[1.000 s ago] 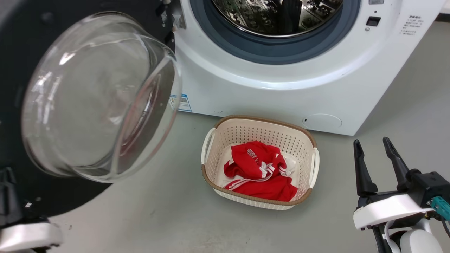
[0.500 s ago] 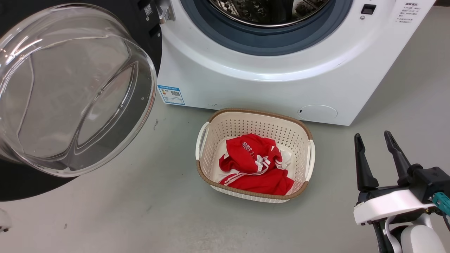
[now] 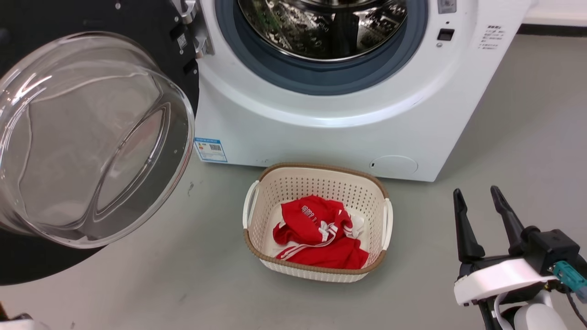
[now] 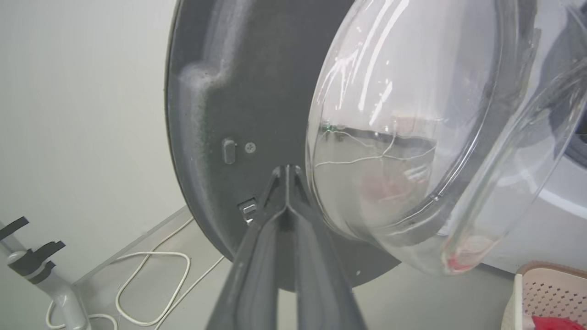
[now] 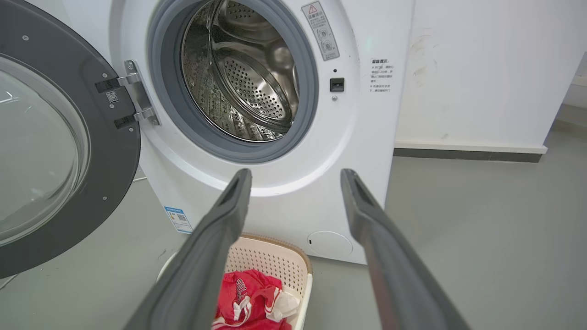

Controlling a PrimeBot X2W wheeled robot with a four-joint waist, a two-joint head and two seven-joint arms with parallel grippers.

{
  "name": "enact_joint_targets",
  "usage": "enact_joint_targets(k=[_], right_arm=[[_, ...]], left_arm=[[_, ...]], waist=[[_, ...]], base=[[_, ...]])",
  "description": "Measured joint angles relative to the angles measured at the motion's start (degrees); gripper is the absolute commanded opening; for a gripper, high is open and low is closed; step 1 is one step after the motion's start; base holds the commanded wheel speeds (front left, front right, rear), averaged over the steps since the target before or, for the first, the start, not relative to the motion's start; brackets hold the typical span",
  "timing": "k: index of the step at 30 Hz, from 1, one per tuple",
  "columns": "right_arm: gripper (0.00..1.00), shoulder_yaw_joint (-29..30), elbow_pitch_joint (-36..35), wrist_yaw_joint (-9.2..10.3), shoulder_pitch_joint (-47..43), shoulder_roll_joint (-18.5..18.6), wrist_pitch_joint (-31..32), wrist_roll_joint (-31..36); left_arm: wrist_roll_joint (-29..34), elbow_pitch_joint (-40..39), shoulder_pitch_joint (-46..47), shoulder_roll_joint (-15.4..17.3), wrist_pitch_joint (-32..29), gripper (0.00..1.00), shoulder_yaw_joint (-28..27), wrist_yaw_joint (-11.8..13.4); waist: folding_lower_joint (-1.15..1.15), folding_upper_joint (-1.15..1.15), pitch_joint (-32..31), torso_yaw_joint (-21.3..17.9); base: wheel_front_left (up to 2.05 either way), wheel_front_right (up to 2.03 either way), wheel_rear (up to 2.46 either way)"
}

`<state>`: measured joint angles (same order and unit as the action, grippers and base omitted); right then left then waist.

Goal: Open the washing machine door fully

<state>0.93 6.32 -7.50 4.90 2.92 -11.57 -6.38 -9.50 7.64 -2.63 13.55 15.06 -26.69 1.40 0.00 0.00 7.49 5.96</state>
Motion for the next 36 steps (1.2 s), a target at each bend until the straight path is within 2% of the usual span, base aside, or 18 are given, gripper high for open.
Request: enact_joint_targets(k=[3, 4, 5, 6, 7, 13, 20, 25, 30, 36], right_arm=[[1.0, -0.3, 0.5, 0.0, -0.6, 0.0, 0.0, -0.1], [1.0, -0.4, 0.7, -0.01, -0.8, 0.0, 0.0, -0.2], [1.0, -0.5, 0.7, -0.01, -1.0, 0.0, 0.0, -0.2], [1.0, -0.6, 0.7, -0.01, -1.3, 0.0, 0.0, -0.1], [1.0, -0.5, 0.7, -0.01, -1.6, 0.0, 0.0, -0.1], [1.0, -0.8, 0.4, -0.01, -2.3, 0.0, 0.1, 0.0], [1.0, -1.5, -0.3, -0.01, -2.9, 0.0, 0.5, 0.2], [1.0, -1.3, -1.0, -0.01, -3.7, 0.0, 1.1, 0.8], [1.0, -1.1, -1.8, -0.01, -3.8, 0.0, 1.5, 1.5], [1.0, -1.2, -1.8, -0.01, -3.9, 0.0, 1.8, 1.7]], left_arm=[[1.0, -2.9, -2.6, -3.1, 0.0, 0.0, 0.6, -0.4], [1.4, -3.7, -3.5, -4.2, 0.0, 0.17, 1.0, -0.8], [1.8, -4.7, -4.4, -5.2, 0.0, 0.45, 1.4, -0.9], [2.2, -5.8, -5.3, -6.3, 0.0, 0.92, 2.1, -0.9], [2.4, -6.9, -6.0, -7.4, 0.0, 1.0, 2.7, -0.9], [3.5, -9.6, -8.1, -9.9, 0.0, 1.0, 8.5, -1.4], [6.4, -11.7, -7.7, -10.4, 0.0, 1.0, 17.3, -2.2], [7.8, -10.7, -3.6, -10.5, 0.0, 1.0, 22.3, -3.3], [9.0, -7.7, 1.0, -10.5, 0.0, 1.0, 24.5, -3.9], [8.9, -5.9, 2.2, -10.5, 0.0, 1.0, 24.9, -3.1]], waist=[[0.0, 0.0, -1.3, -0.5], [0.0, 0.0, -1.8, -0.7], [0.0, 0.0, -2.2, -0.8], [0.0, 0.0, -2.7, -1.0], [0.0, 0.0, -3.0, -1.1], [0.0, 0.0, -4.6, -1.9], [0.0, 0.0, -6.3, -3.8], [0.0, 0.0, -7.0, -5.3], [0.0, 0.0, -6.7, -6.6], [0.0, 0.0, -5.9, -7.3]], base=[[0.0, 0.0, 0.0], [0.0, 0.0, 0.0], [0.0, 0.0, 0.0], [0.0, 0.0, 0.0], [0.0, 0.0, 0.0], [0.0, 0.0, 0.0], [0.0, 0.0, 0.0], [0.0, 0.0, 0.0], [0.0, 0.0, 0.0], [0.0, 0.0, 0.0]])
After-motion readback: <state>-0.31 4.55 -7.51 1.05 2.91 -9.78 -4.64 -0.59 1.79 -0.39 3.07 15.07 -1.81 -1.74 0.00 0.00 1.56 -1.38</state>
